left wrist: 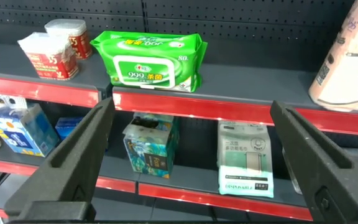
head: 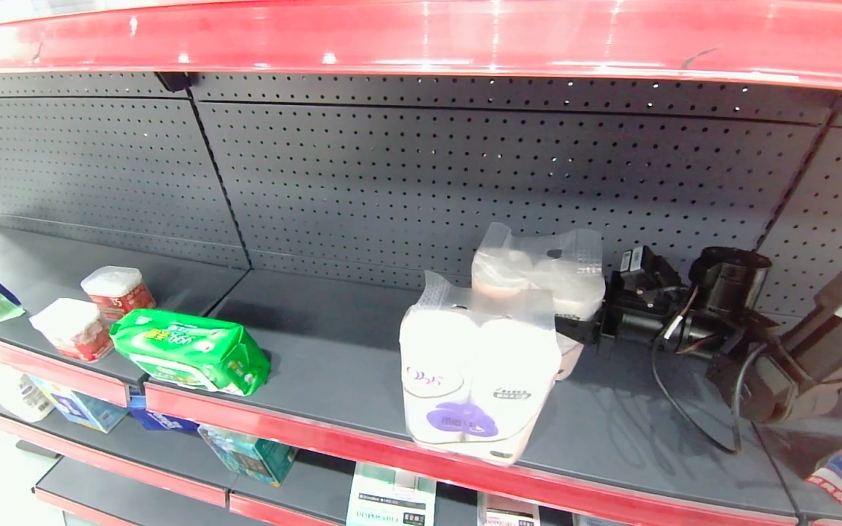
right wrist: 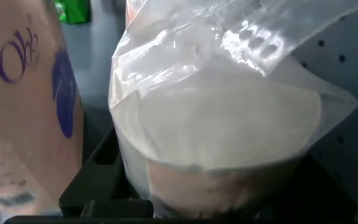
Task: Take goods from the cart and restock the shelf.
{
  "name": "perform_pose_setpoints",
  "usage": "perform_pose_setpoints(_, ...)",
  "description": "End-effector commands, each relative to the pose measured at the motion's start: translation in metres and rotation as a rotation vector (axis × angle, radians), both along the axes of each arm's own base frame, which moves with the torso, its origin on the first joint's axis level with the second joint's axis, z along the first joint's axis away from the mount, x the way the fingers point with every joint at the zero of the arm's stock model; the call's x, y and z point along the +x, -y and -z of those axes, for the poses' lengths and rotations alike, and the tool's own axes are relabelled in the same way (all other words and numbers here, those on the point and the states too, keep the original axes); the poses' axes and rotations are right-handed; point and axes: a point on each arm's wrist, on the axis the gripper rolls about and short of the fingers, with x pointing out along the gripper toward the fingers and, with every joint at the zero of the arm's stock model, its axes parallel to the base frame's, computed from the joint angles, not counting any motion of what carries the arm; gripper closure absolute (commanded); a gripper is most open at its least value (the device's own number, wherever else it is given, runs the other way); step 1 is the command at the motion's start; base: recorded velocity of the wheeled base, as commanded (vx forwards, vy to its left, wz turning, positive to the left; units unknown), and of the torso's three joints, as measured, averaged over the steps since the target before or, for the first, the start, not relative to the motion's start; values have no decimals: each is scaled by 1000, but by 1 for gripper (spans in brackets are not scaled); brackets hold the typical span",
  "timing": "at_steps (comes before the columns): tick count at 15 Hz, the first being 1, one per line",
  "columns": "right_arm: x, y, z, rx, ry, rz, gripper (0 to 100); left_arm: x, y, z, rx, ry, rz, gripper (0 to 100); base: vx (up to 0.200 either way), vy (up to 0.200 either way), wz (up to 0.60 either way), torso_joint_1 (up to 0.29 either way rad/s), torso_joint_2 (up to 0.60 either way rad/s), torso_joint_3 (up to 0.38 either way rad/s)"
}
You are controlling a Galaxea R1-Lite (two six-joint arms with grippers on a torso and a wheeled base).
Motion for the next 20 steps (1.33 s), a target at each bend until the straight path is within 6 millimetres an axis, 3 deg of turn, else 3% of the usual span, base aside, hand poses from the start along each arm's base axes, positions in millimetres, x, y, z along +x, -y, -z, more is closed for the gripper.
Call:
perform_pose_setpoints(1, 1, -8, 1, 3, 0, -27, 100, 0, 0, 0, 0, 2, 1, 0, 0, 0, 0, 0, 0, 0)
perform_pose_setpoints(10, 13, -20, 0, 17, 9, -9, 100, 0, 0, 0, 0, 0, 1, 0, 0, 0, 0, 0, 0, 0)
perform_pose_setpoints(20, 7, -20, 6, 8, -34, 73, 100, 0, 0, 0, 0, 0, 1, 0, 0, 0, 0, 0, 0, 0)
